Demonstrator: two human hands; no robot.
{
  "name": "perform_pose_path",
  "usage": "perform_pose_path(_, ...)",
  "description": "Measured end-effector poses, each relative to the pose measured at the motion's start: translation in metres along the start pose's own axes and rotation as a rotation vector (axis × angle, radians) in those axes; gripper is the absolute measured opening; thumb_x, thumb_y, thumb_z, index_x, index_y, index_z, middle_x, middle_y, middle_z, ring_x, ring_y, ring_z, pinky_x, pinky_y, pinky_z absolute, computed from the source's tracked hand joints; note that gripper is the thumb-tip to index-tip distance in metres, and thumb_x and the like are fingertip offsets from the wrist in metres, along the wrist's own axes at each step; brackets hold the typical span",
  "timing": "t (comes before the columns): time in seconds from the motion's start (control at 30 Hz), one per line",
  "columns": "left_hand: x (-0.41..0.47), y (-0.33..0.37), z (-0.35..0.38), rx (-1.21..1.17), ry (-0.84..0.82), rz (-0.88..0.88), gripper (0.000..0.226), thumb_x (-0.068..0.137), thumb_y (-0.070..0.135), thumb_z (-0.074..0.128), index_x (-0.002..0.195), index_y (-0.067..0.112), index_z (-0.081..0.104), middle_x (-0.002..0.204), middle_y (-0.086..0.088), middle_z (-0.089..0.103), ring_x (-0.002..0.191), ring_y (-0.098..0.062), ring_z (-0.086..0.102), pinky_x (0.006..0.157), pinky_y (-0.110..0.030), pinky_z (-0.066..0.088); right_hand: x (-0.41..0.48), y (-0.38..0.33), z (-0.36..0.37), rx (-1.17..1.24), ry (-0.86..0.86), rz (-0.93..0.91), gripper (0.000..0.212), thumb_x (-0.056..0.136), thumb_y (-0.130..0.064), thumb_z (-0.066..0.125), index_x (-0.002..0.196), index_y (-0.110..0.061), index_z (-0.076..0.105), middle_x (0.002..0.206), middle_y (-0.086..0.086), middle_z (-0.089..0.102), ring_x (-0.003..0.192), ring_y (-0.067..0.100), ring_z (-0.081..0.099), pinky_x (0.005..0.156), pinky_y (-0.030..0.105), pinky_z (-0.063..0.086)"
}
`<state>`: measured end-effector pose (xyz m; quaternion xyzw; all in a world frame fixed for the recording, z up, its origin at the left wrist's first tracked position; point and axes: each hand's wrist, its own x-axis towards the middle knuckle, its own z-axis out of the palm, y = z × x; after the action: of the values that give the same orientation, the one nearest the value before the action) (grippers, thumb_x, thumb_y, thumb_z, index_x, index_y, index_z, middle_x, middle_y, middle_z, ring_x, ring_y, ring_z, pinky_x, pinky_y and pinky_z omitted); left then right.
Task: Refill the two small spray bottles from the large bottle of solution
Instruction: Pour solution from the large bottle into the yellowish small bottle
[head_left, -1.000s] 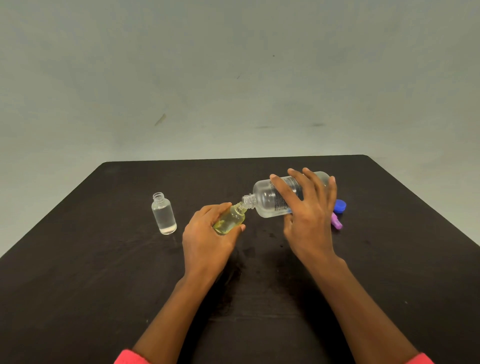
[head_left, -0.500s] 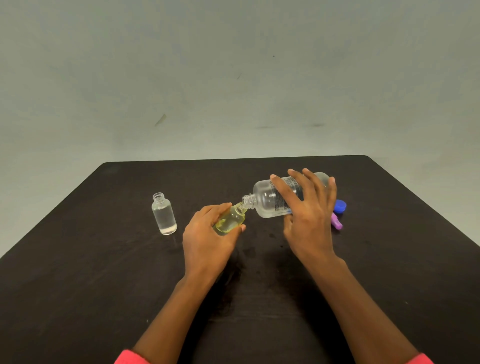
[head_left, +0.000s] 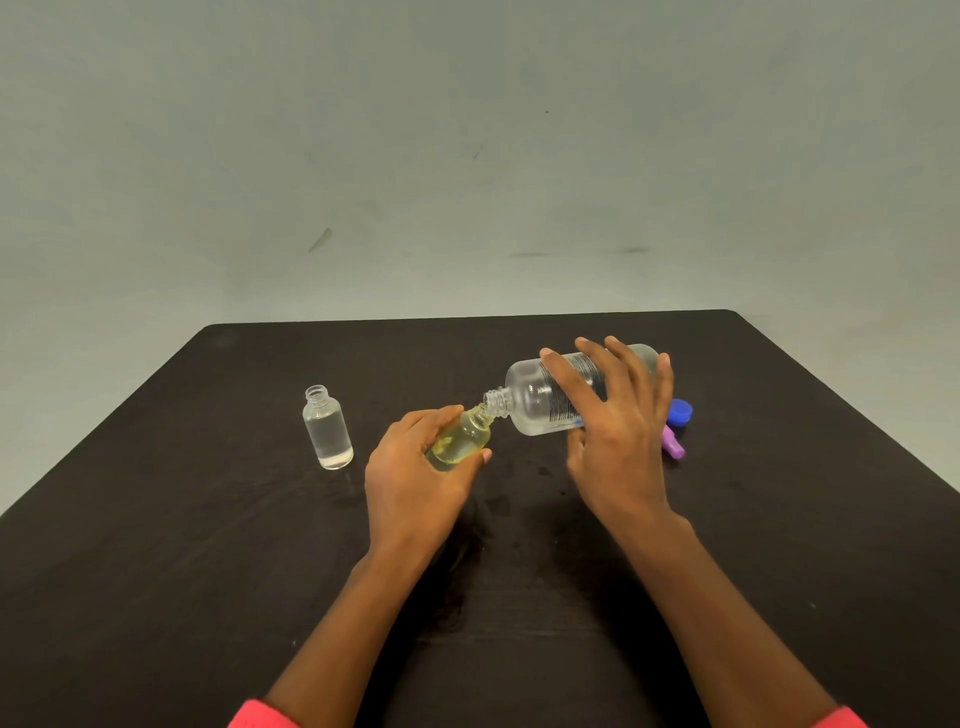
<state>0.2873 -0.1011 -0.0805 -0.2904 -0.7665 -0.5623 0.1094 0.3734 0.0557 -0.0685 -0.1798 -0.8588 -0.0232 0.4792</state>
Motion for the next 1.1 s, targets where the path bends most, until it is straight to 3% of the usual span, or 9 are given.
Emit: perform_pose_path(1.1,0.0008,-0.0024,0.0005,-0.008,-0.002,-0.001,0.046,0.064,0.021,0.085,0.106,0.028,0.069,0.100,0.014,0.067,0.098,-0.006,0.062,0.090,-0.037,0.052,0.0003,0.0001,0.0001,0.004,0.013,-0.003,0.086,0.058,0.017,0.069,0.131,-0.026,0.052,0.131,0.010,0.054,0.130,0.030,0.038,0.114,0.056,0.011)
